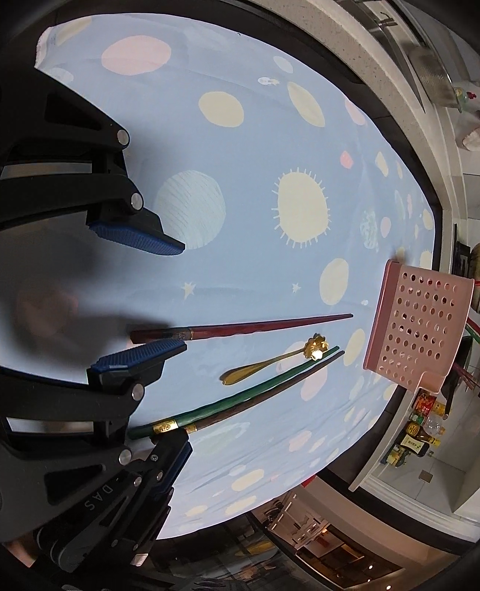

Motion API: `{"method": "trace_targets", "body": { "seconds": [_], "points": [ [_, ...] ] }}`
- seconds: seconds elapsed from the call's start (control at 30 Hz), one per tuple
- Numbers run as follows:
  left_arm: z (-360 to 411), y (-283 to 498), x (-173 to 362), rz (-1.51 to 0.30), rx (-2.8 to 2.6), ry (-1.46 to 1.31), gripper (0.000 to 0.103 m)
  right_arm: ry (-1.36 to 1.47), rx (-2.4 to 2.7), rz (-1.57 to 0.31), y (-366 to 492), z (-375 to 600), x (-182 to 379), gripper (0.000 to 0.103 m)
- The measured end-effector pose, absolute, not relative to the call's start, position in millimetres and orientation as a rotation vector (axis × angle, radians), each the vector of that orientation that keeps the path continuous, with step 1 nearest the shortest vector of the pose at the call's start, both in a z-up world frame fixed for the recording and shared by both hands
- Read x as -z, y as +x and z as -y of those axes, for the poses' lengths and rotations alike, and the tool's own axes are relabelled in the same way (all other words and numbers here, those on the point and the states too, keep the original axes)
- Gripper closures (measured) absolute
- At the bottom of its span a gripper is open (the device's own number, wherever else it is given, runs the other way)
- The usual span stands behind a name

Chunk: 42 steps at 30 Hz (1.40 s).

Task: Organize utensils
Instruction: 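Grasp a dark-red chopstick with the left tool while the right tool grasps a brown chopstick, then lift both chopsticks and carry them above the pink holder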

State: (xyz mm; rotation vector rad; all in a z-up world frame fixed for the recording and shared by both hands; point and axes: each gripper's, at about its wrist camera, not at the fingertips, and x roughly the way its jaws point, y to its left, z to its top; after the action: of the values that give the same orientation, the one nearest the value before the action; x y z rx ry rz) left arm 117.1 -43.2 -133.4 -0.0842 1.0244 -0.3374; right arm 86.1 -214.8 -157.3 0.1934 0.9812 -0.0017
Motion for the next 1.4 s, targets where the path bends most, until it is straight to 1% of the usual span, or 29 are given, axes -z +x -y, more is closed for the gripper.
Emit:
{"method": "trace_targets", "body": {
  "seconds": [0.4,0.5,0.53,0.57,0.63,0.67,0.73,0.8,0.83,0.93,1.0,1.23,1.4],
  "points": [
    [61.4,115.0,139.1,-1.007,0.377,-0.051,0.058,0.201,-0.005,-0.97,85.1,216.2,161.2,0.09],
    [64.4,113.9,139.7,-0.995,0.379,-0.033,0.06,0.197,-0.004,-0.967,84.6,215.7,161.4,0.09],
    [64.8,113.5,139.9,-0.994,0.386,-0.032,0.064,0.197,-0.004,-0.967,84.6,215.7,161.4,0.09],
    [65.7,113.3,140.4,-0.996,0.393,-0.031,0.072,0.198,-0.003,-0.966,84.6,215.7,161.4,0.09],
    [67.4,112.6,141.1,-0.995,0.393,-0.021,0.075,0.196,-0.003,-0.966,84.5,215.3,161.4,0.09],
    [67.3,112.6,141.3,-0.997,0.396,-0.024,0.081,0.194,-0.002,-0.967,84.5,215.3,161.4,0.09],
    [66.2,113.8,142.2,-1.002,0.396,-0.03,0.087,0.195,-0.003,-0.967,84.4,215.7,161.2,0.09],
    [64.4,114.7,142.3,-1.005,0.394,-0.041,0.091,0.194,-0.003,-0.967,84.2,215.3,161.2,0.09],
    [63.8,114.8,142.4,-1.007,0.395,-0.046,0.095,0.193,-0.003,-0.967,84.1,215.3,161.2,0.09],
    [62.6,114.7,142.3,-1.008,0.398,-0.054,0.095,0.194,-0.004,-0.968,84.1,215.4,161.2,0.092],
    [62.1,114.2,141.9,-1.008,0.399,-0.056,0.095,0.198,-0.006,-0.968,83.1,215.6,160.6,0.095],
    [50.0,114.4,130.2,-0.993,0.384,-0.089,0.096,0.211,-0.007,-0.95,76.9,217.1,152.8,0.095],
    [38.8,111.9,107.9,-0.947,0.376,-0.124,0.096,0.23,-0.007,-0.91,73.0,220.9,135.7,0.095]
  ]
}}
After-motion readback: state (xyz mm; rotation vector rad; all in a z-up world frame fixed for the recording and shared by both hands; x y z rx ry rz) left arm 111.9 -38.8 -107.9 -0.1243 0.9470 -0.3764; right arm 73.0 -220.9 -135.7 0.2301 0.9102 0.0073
